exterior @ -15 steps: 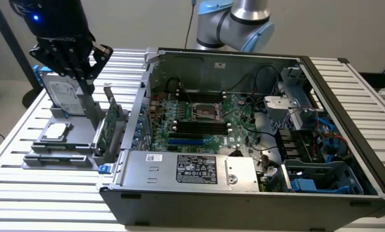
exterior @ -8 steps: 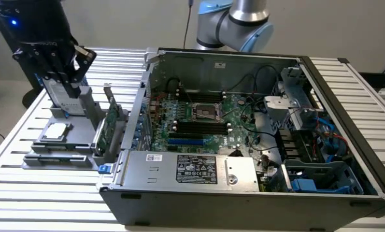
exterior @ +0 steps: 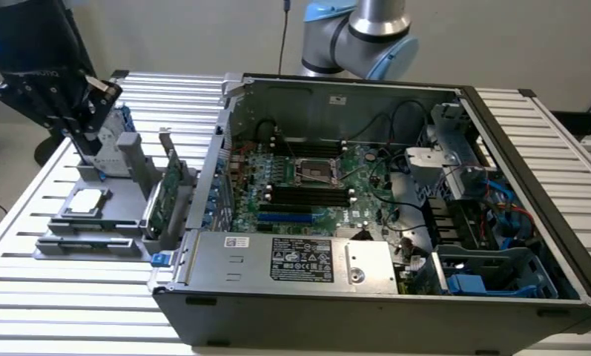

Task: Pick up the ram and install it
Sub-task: 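Reach for the ram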

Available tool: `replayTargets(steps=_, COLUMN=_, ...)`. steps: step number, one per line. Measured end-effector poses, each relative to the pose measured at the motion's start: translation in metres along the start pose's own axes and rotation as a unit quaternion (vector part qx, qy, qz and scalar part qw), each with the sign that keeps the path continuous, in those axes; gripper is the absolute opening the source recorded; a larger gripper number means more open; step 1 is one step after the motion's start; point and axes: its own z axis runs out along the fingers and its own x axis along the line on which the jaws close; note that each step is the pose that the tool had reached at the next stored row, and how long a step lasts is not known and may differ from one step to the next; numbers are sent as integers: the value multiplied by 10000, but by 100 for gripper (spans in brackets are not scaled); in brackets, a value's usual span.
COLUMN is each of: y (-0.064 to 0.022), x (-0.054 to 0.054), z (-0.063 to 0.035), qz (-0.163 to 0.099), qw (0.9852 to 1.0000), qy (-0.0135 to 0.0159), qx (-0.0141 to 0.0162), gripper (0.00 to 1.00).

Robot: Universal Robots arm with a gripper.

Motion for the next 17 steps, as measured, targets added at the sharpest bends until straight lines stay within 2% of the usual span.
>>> replayTargets(steps=11, y=-67, x=302, z=59, qz=0, qw=10000, qy=7, qx=25, gripper=11)
replayTargets(steps=17, y=-96, x=405, z=87, qz=-4, qw=10000, qy=26, qx=42, gripper=11)
